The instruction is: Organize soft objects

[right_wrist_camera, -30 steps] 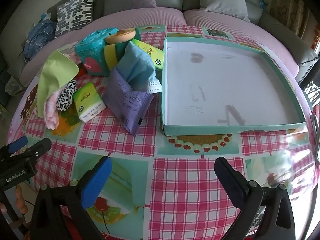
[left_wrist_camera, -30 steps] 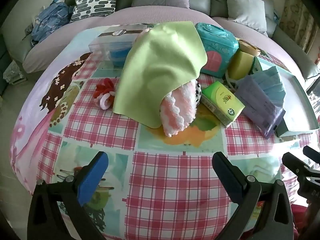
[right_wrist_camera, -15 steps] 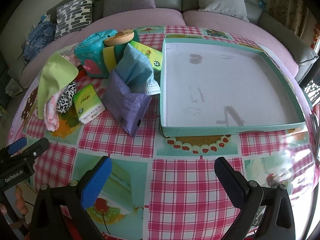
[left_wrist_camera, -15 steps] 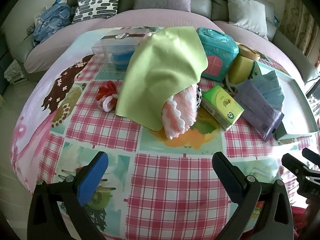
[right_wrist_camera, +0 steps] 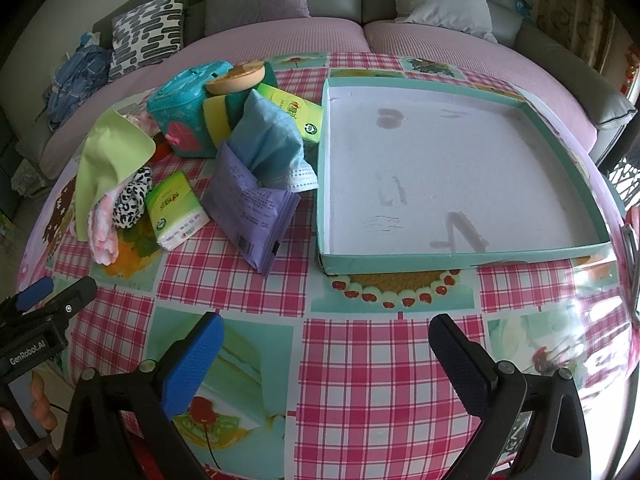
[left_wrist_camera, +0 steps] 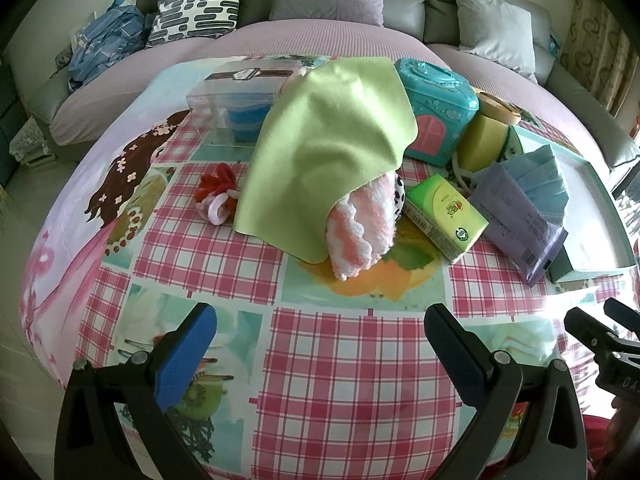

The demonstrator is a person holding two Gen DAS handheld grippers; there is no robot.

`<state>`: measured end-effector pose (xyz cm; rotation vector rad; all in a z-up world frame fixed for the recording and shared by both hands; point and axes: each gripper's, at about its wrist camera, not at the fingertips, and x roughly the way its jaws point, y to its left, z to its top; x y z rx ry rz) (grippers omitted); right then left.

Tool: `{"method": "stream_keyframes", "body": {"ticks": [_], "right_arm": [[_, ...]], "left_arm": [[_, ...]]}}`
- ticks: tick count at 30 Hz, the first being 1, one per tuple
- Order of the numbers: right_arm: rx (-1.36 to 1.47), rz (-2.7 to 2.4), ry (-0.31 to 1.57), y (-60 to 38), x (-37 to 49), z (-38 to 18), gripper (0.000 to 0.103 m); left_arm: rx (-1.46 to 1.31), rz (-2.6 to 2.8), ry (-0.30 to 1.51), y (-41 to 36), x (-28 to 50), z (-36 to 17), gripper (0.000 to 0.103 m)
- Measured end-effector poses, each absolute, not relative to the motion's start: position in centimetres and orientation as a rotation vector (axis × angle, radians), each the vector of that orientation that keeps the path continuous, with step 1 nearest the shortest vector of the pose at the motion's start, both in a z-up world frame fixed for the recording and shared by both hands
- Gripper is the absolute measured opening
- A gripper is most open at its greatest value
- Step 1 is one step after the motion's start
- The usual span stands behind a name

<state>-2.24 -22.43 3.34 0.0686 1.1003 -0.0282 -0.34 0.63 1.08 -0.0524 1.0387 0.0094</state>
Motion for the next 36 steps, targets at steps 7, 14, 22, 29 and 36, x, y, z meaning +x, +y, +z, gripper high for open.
{"method": "stream_keyframes", "body": {"ticks": [7, 14, 22, 29, 36], "right_arm": [[0.068, -0.031, 1.098, -22.38, -2.25, 3.28, 0.103], [0.069, -0.031, 1.097, -22.37, -2.26, 3.24, 0.103], [0.069, -0.030, 1.097, -22.39, -2.23, 3.24, 0.103], [0.069, -0.030, 1.098, -22.42, -2.21, 3.23, 0.103], [0.069, -0.031, 1.096, -22.41, -2.26, 3.19, 0.103]], "left_arm": [[-0.050, 0.008, 1.030, 0.40, -0.73, 1.20, 0.103], [-0.054, 0.010, 1.027, 0.31, -0.88, 1.30, 0.103], [-0.053, 0.011, 1.022, 0.27, -0.91, 1.37, 0.103], [-0.054, 0.009, 1.019, 0.18, -1.03, 1.42, 0.103], [-0.058, 0.008, 1.020, 0.24, -1.20, 1.36, 0.103]]}}
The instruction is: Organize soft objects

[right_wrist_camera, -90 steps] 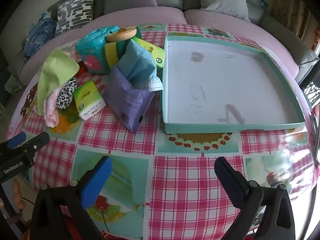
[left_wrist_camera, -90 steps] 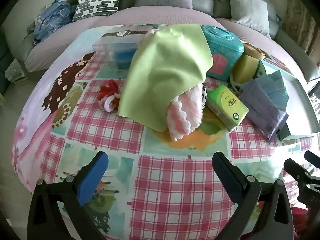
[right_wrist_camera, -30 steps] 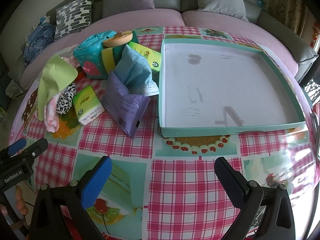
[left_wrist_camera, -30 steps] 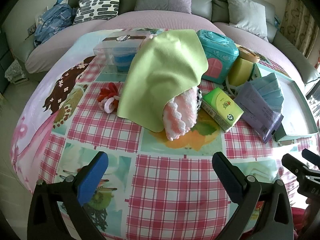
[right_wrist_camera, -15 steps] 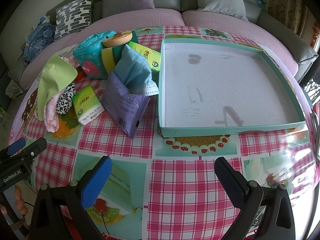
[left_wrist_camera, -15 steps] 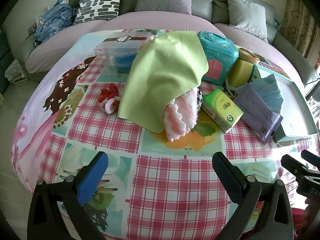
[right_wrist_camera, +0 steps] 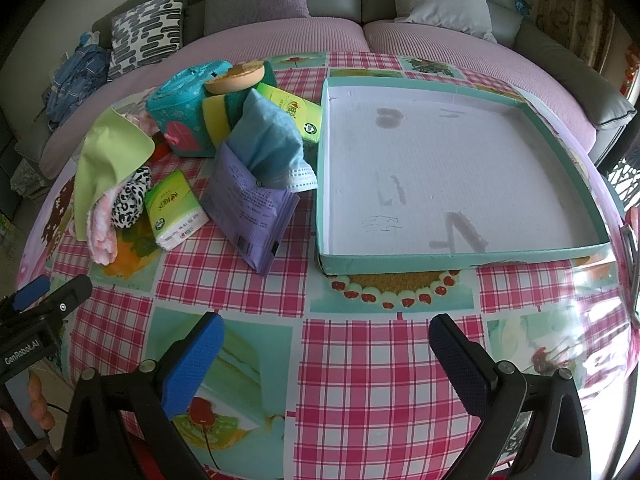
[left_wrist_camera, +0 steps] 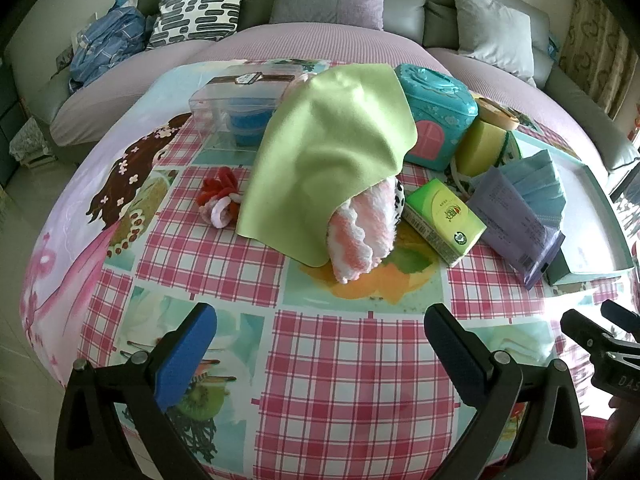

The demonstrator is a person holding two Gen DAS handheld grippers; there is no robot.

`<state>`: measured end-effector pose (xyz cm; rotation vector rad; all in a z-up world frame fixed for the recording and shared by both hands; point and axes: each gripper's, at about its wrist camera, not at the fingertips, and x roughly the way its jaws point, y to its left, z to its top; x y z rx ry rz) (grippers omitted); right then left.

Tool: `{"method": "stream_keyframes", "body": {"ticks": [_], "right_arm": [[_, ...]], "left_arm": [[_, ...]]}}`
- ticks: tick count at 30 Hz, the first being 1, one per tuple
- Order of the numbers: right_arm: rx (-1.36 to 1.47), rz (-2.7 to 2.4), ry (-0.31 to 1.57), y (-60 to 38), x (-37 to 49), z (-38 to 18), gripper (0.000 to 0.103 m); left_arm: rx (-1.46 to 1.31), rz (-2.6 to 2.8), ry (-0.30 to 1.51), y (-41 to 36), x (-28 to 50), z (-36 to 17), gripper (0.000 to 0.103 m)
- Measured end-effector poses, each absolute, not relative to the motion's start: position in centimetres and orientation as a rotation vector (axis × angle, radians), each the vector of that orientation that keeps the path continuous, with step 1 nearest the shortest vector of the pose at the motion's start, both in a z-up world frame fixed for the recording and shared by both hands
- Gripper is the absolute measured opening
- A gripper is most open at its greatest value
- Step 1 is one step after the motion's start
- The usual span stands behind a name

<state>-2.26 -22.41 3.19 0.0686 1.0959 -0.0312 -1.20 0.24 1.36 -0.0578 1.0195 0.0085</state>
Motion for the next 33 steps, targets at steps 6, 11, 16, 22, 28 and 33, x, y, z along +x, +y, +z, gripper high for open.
{"method": "stream_keyframes", "body": {"ticks": [6, 11, 16, 22, 28, 33], "right_arm": [[0.059, -0.037, 1.089, -22.3, -2.3, 3.3, 0.103], [0.052, -0.039, 1.082, -22.3, -2.3, 3.5, 0.103], [0.037, -0.046, 1.060, -22.4, -2.4, 4.3, 0.103], [0.029, -0.020, 1.029, -22.4, -2.0, 6.6, 0.103], [0.021, 0.022, 0.992, -22.2, -0.2, 9.7, 0.103], [0.033, 0.042, 1.021, -22.5, 2.3, 10.2, 0.103]], "left_arm": [[-0.057, 0.009, 1.007, 0.4, -1.3, 1.7, 0.103], [-0.051, 0.018, 0.988, 0.6, -1.1, 2.4, 0.103], [-0.068, 0.004, 0.955, 0.9, -0.4, 4.0, 0.103], [-0.091, -0.005, 0.877, 0.8, 1.3, 7.7, 0.103], [-0.110, 0.041, 0.938, 0.5, 4.5, 10.2, 0.103], [-0.175, 0.068, 0.994, 0.4, 6.0, 10.0, 0.103]]}}
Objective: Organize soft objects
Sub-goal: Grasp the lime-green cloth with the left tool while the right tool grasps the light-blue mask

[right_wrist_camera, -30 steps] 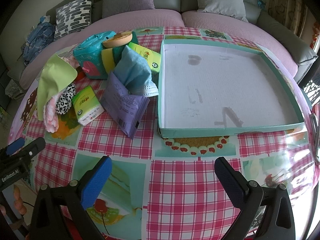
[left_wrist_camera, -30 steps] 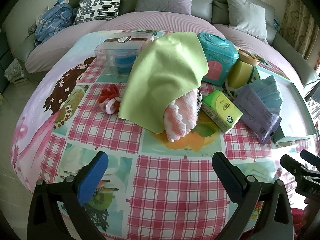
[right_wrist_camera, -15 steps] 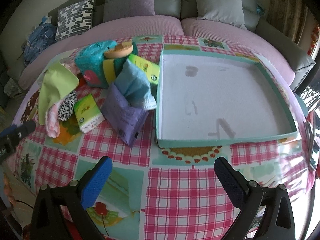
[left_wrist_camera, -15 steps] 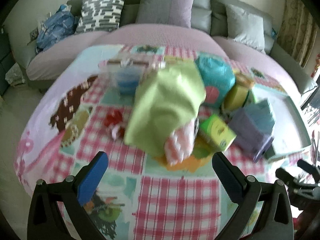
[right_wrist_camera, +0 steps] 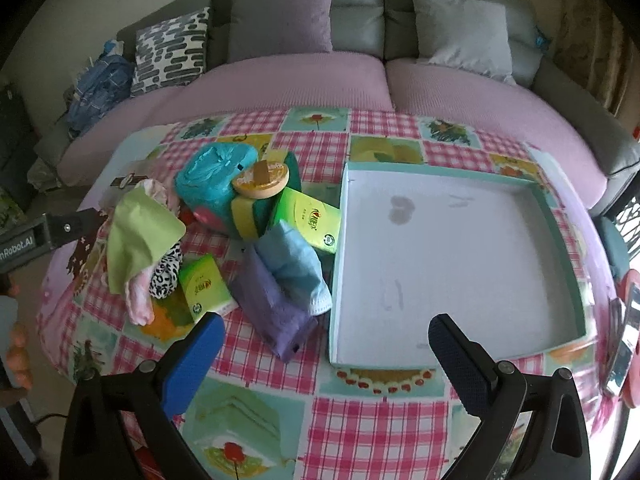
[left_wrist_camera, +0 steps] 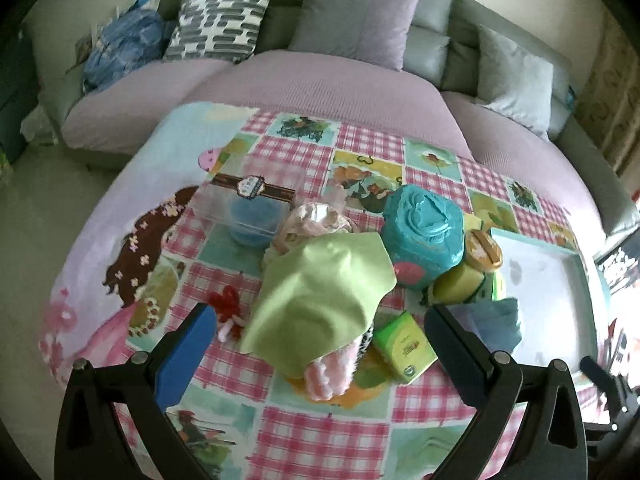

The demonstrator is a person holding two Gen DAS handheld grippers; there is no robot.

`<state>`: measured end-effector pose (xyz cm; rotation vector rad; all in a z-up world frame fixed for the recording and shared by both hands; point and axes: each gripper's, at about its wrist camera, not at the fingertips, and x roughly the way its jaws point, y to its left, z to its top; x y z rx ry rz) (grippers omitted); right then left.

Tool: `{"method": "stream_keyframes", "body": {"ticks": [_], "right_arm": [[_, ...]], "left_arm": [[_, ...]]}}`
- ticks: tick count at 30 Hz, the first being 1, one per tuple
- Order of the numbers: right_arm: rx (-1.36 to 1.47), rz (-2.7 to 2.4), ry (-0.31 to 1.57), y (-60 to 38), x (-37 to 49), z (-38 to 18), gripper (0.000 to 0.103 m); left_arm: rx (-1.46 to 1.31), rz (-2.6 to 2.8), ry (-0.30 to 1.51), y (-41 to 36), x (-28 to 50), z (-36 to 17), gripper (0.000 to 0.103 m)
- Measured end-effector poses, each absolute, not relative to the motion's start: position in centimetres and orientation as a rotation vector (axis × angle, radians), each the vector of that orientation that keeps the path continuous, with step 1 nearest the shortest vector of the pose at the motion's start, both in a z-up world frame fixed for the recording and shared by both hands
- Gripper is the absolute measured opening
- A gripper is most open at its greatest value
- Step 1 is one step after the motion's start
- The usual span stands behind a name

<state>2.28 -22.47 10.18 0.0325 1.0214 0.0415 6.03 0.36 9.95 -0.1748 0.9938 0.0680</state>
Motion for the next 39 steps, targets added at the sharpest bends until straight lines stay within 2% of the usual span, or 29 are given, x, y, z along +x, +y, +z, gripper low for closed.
{"method": "stream_keyframes", "body": {"ticks": [13, 18, 20, 24, 27, 32, 36, 38, 39], "right_arm": [[0.036, 0.098, 1.032, -21.8, 7.4, 9.7, 0.103], [0.035, 0.127, 1.046, -21.9, 8.3, 8.7, 0.094], [0.047, 0.132, 1.057, -22.1, 8.5, 7.9, 0.087], [0.072, 0.135, 1.099, -22.4, 9.1, 6.4, 0.083], [0.056, 0.145, 1.109, -22.1, 8.9, 5.9, 0.075], [0.018, 0.159, 1.109, -21.4, 8.6, 5.7, 0.053], [0.006, 0.161, 1.112, -21.2, 8.5, 5.6, 0.043], [0.007, 0.162, 1.113, -21.2, 8.4, 5.6, 0.036], [0.007, 0.164, 1.113, -21.2, 8.4, 5.6, 0.034]], "left_arm": [[-0.263, 0.119, 1.036, 0.5, 9.2, 6.9, 0.103], [-0.266, 0.152, 1.057, 1.4, 9.7, 5.2, 0.103], [-0.262, 0.186, 1.048, 2.3, 9.3, 5.1, 0.103], [-0.286, 0.203, 1.041, 3.9, 8.7, 4.8, 0.103], [-0.302, 0.218, 1.068, 4.7, 8.6, 3.9, 0.103], [-0.293, 0.249, 1.072, 5.3, 8.4, 3.3, 0.103], [-0.338, 0.226, 1.072, 5.6, 8.7, 2.7, 0.103], [-0.368, 0.213, 1.072, 5.7, 8.8, 2.4, 0.101], [-0.377, 0.212, 1.074, 5.8, 8.9, 2.3, 0.096]]}}
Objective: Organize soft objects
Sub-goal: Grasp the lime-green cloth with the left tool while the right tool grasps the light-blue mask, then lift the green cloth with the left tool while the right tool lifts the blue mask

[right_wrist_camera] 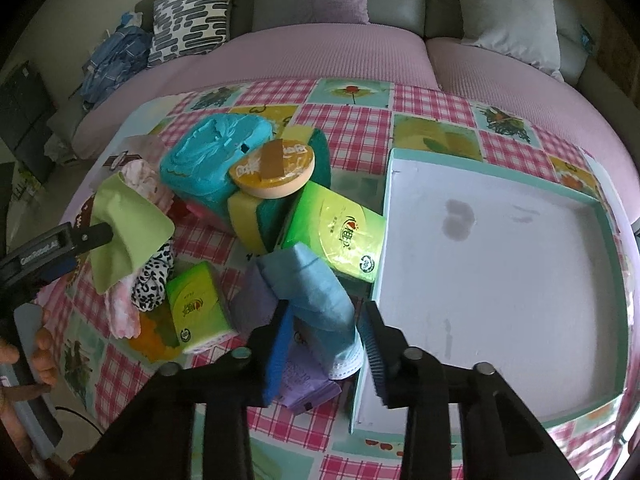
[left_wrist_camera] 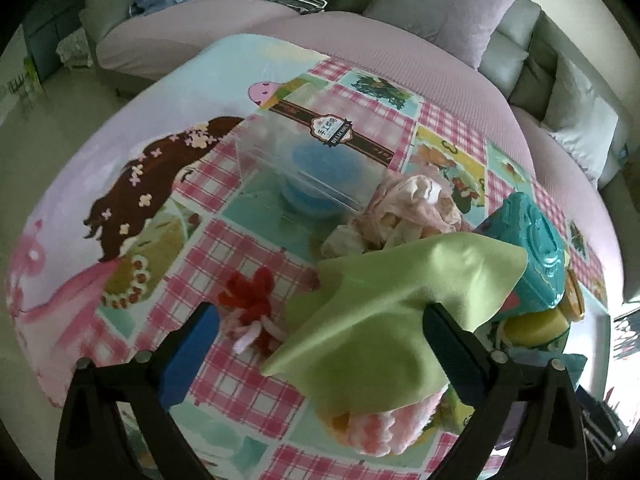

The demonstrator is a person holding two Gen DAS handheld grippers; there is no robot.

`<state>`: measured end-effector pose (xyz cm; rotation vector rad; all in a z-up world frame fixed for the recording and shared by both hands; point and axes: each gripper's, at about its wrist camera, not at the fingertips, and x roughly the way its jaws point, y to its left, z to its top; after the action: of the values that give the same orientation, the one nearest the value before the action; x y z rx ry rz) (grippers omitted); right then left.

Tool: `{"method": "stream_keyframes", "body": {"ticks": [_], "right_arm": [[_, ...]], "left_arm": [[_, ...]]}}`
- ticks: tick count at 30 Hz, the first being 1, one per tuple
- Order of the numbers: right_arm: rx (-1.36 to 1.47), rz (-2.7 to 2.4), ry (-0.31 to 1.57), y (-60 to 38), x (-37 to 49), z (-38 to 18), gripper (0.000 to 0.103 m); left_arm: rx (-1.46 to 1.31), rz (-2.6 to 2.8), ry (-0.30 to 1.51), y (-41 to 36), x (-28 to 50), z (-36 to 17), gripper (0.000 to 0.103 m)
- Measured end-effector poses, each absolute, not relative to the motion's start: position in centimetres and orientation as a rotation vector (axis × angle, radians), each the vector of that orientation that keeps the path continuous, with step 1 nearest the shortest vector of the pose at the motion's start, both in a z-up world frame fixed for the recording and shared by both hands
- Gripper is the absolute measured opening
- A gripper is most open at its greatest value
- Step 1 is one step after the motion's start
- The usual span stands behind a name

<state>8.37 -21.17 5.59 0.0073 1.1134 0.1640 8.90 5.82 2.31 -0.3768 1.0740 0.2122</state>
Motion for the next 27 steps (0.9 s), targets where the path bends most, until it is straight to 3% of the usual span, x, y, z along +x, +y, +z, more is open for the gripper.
{"method": "stream_keyframes", "body": {"ticks": [5, 7, 12, 16, 27], "right_arm": [[-0.002, 0.174, 1.113, -20.9, 8.1, 5.5, 0.021], [-0.003, 0.174, 1.109, -21.0, 8.1, 5.5, 0.019], [0.003, 0.183, 1.097, -20.9, 7.9, 5.6, 0.011], [0.005, 0.186, 1.082, -20.9, 7.7, 5.9, 0.008], [0.029, 0.208, 1.023, -21.2, 7.0, 7.3, 0.006]], "left_arm": [[-0.440, 0.178, 1.083, 6.1, 9.0, 1.6, 0.064], [-0.469, 0.152, 1.069, 6.2, 8.9, 1.7, 0.044], [-0.455, 0.139, 1.038, 6.0, 8.7, 2.3, 0.011], [-0.445, 0.129, 1.000, 6.0, 8.5, 3.2, 0.006], [-0.403, 0.114, 0.872, 5.6, 7.4, 6.5, 0.004]]}}
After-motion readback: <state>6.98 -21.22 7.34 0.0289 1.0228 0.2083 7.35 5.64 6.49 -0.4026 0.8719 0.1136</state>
